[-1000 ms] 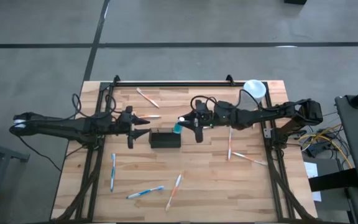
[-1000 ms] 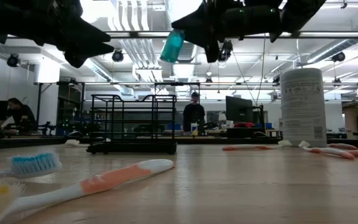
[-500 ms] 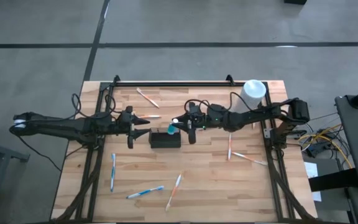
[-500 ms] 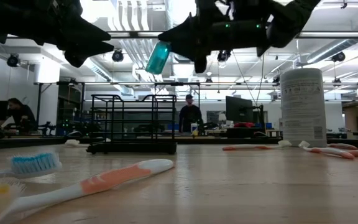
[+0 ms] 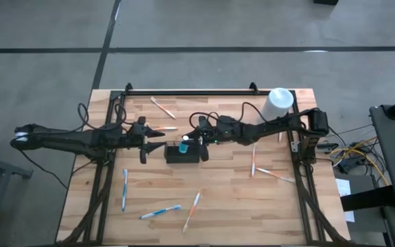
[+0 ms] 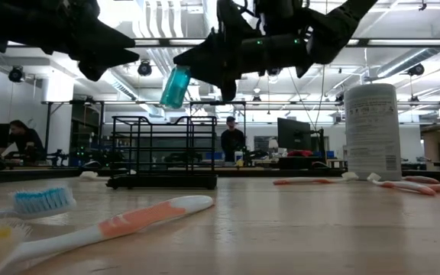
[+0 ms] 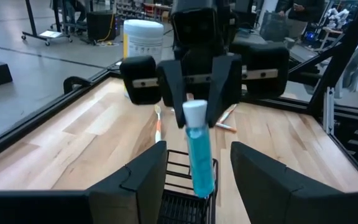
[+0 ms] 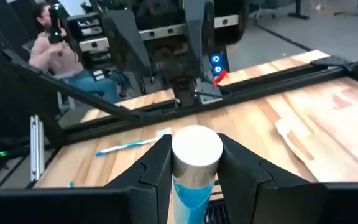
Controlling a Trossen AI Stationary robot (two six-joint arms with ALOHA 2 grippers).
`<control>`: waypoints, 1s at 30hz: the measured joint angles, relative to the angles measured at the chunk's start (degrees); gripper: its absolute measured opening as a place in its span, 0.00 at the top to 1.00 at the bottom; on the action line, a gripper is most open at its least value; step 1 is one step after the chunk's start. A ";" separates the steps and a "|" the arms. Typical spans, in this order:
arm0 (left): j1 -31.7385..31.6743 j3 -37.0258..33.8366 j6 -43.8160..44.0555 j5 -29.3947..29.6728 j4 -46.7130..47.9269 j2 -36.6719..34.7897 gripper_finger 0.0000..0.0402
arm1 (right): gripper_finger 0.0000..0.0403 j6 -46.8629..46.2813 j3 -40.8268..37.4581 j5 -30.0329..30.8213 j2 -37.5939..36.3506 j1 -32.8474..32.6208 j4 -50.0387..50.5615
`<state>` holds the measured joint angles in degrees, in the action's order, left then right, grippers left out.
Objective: Pick & Place toothbrushing station
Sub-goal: Put the blue mouthwash into the middle section of the wire organizer
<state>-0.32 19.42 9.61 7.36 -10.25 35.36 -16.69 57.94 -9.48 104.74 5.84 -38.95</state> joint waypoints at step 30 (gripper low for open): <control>-0.04 0.00 -3.89 1.74 -0.21 -3.74 0.54 | 0.76 11.86 -0.27 0.40 5.03 -0.08 1.10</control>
<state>-0.36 19.42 5.72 9.10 -10.46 31.62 -4.83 57.67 -9.08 109.76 5.76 -37.84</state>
